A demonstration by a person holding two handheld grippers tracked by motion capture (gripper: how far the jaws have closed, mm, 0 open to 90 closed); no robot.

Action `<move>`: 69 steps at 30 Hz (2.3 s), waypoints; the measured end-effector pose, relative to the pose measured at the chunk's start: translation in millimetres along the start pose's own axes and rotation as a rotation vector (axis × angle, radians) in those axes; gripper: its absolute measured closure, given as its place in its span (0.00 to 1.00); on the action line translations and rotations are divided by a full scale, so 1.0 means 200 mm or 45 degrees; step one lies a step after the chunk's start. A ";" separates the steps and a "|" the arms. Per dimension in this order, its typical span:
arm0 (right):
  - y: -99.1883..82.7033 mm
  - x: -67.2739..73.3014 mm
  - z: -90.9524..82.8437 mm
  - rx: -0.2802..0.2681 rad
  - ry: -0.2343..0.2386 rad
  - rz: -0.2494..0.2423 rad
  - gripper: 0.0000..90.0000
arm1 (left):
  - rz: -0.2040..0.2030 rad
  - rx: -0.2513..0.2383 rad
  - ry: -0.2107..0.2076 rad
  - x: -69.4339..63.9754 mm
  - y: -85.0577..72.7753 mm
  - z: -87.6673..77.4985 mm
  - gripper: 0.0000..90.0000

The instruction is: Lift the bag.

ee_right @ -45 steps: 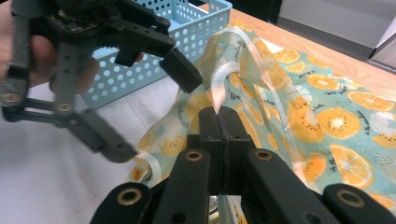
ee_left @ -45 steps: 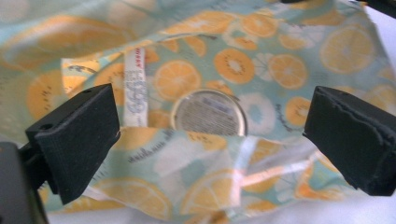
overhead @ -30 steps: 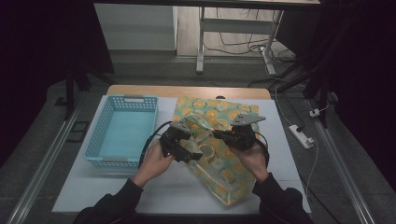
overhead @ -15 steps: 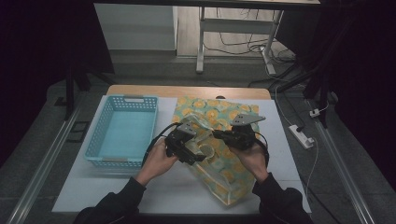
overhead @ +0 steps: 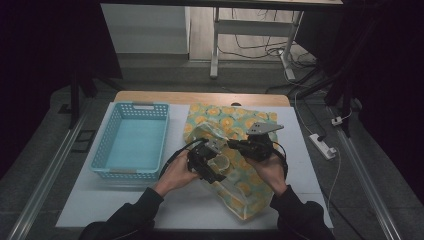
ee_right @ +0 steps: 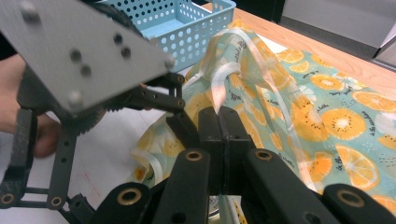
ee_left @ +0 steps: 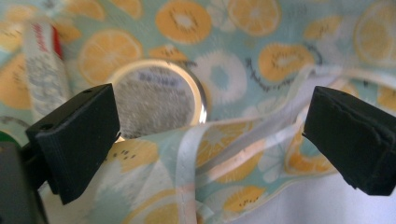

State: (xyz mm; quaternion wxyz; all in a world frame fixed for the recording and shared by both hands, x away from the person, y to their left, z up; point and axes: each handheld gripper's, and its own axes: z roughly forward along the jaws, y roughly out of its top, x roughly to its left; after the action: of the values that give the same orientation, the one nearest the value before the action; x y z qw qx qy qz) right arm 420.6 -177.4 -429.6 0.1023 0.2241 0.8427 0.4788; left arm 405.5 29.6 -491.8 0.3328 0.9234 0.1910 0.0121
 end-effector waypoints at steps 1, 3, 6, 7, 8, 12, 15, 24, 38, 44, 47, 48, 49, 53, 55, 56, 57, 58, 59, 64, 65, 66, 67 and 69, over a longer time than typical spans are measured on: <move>0.00 0.00 0.00 -0.001 -0.001 0.001 0.99 | 0.001 0.007 -0.002 0.00 -0.01 0.00 0.05; 0.00 0.00 0.00 0.001 0.001 0.002 0.99 | 0.007 0.027 -0.006 0.00 -0.03 0.01 0.06; 0.00 0.00 0.00 0.002 0.000 0.003 0.99 | 0.002 0.059 0.014 0.00 -0.05 0.01 0.12; 0.00 0.00 0.00 0.001 0.001 0.004 0.99 | 0.001 0.066 0.010 0.00 -0.06 0.01 0.16; 0.00 0.00 0.00 0.002 0.001 0.004 0.99 | 0.001 0.078 0.013 0.00 -0.06 0.01 0.20; 0.00 0.00 0.00 0.004 0.001 0.004 0.99 | 0.007 0.122 0.036 0.00 -0.09 0.00 0.37; 0.00 0.00 0.00 0.004 0.001 0.004 0.99 | 0.002 0.139 0.023 0.00 -0.11 0.00 0.51; -0.01 0.00 0.01 0.008 0.004 0.005 0.99 | -0.002 0.186 0.035 -0.01 -0.13 0.01 0.88; -0.01 0.00 0.02 0.028 0.022 0.002 0.99 | -0.113 0.067 0.045 -0.03 -0.07 -0.14 0.99; 0.00 0.00 0.02 0.028 0.026 -0.001 0.99 | -0.117 0.007 0.066 -0.02 -0.05 -0.21 0.99; 0.00 0.00 0.01 0.028 0.026 -0.005 0.99 | -0.131 -0.019 0.067 -0.02 -0.04 -0.24 0.99; 0.00 0.00 0.01 0.027 0.028 -0.005 0.99 | -0.144 -0.022 0.062 -0.01 -0.04 -0.25 0.99; 0.00 0.00 0.01 0.029 0.026 -0.003 0.99 | -0.151 -0.022 0.057 -0.01 -0.03 -0.26 0.99; 0.02 0.00 0.00 0.022 0.035 -0.002 0.99 | -0.173 -0.039 0.053 0.00 -0.02 -0.30 0.99; 0.03 0.00 0.00 0.025 0.036 -0.005 0.99 | -0.186 -0.057 0.049 0.00 -0.01 -0.33 0.99; 0.03 0.00 0.00 0.023 0.037 -0.005 0.99 | -0.198 -0.071 0.049 0.01 0.00 -0.34 0.99; 0.04 0.00 -0.01 0.023 0.040 -0.005 0.99 | -0.214 -0.085 0.040 0.01 0.00 -0.36 0.99; 0.04 0.00 -0.01 0.022 0.043 -0.004 0.99 | -0.222 -0.089 0.032 0.02 0.01 -0.37 0.99; 0.05 0.00 -0.01 0.021 0.044 -0.006 0.99 | -0.228 -0.094 0.029 0.02 0.02 -0.39 0.99; 0.09 0.01 -0.01 0.022 0.063 -0.025 0.99 | -0.232 -0.112 0.010 0.05 0.05 -0.47 1.00; 0.10 0.01 -0.01 0.024 0.066 -0.027 0.99 | -0.233 -0.116 0.011 0.06 0.06 -0.49 1.00; 0.11 0.01 -0.01 0.021 0.068 -0.029 0.99 | -0.240 -0.119 0.017 0.06 0.07 -0.51 0.99; 0.13 0.01 -0.01 0.023 0.064 -0.036 0.99 | -0.240 -0.112 0.022 0.07 0.07 -0.52 0.99; 0.15 0.01 -0.02 0.018 0.067 -0.038 0.99 | -0.246 -0.105 0.035 0.07 0.10 -0.56 0.99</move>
State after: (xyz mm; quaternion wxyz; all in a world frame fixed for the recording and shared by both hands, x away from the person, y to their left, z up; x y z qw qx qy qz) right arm 425.8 -166.8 -401.2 0.0858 0.1995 0.8516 0.4770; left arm 409.3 89.5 -394.8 0.3677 0.8859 0.2828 0.0005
